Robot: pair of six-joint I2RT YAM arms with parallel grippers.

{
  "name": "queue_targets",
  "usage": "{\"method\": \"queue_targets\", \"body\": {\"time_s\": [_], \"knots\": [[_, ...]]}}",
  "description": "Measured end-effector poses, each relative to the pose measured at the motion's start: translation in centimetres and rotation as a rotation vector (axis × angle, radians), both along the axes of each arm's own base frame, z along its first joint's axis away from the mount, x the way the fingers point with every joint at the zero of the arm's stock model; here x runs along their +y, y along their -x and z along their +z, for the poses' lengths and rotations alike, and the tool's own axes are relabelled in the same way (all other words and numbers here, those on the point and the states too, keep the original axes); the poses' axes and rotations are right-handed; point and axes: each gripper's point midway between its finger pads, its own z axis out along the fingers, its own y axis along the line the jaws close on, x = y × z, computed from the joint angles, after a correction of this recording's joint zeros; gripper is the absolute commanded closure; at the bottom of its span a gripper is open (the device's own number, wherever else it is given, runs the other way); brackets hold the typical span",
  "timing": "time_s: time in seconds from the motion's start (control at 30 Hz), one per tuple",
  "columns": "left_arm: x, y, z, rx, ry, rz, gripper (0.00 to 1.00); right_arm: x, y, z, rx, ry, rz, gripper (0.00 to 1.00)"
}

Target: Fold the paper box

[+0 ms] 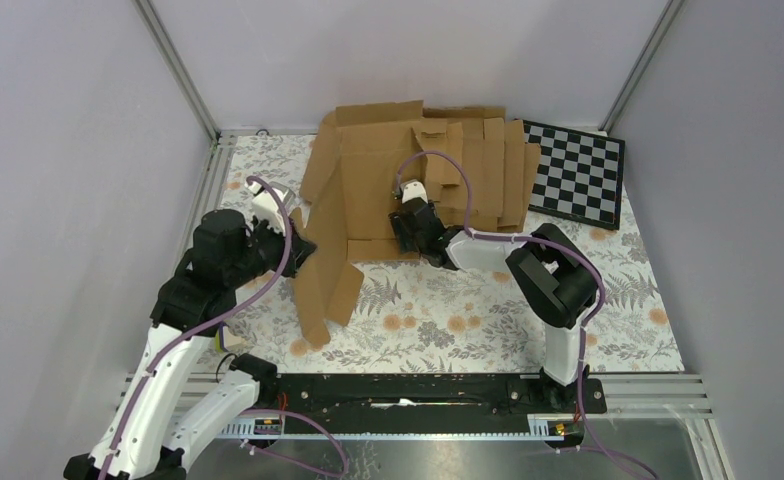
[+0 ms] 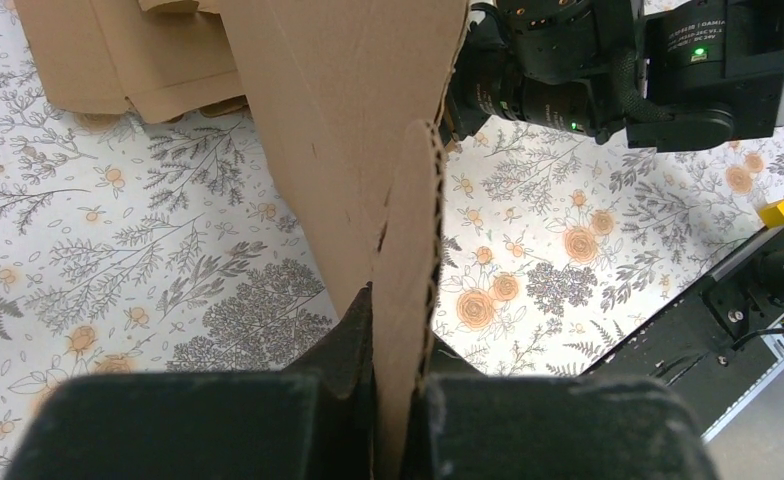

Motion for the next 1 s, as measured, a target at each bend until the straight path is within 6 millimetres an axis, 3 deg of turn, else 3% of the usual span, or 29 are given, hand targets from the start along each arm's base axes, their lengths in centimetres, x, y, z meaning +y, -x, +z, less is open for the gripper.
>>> {"method": "queue_targets", "body": {"time_s": [0.27,0.47,0.63,1.0], "knots": [[-0.4,0.5,-0.3,-0.005,0.063,0.004,1.00,0.9,1.4,-0.2,-0.033,0.068,0.026,0.17],[-0.6,0.6,-0.3,-0.005,0.090,0.006,1.00,1.0,1.6,-1.0,-0.068,0.125,-0.018,0.16],[-0.6,0.7,-0.2,-0.007,0.093,0.008,1.00,0.7,1.5,-0.8,-0.095,0.145,-0.054,0.02],[-0.3,0.8,-0.3,-0.008,0.086,0.021,1.00,-0.3,3.7,0.6,-0.053,0.133,0.006,0.00]]}}
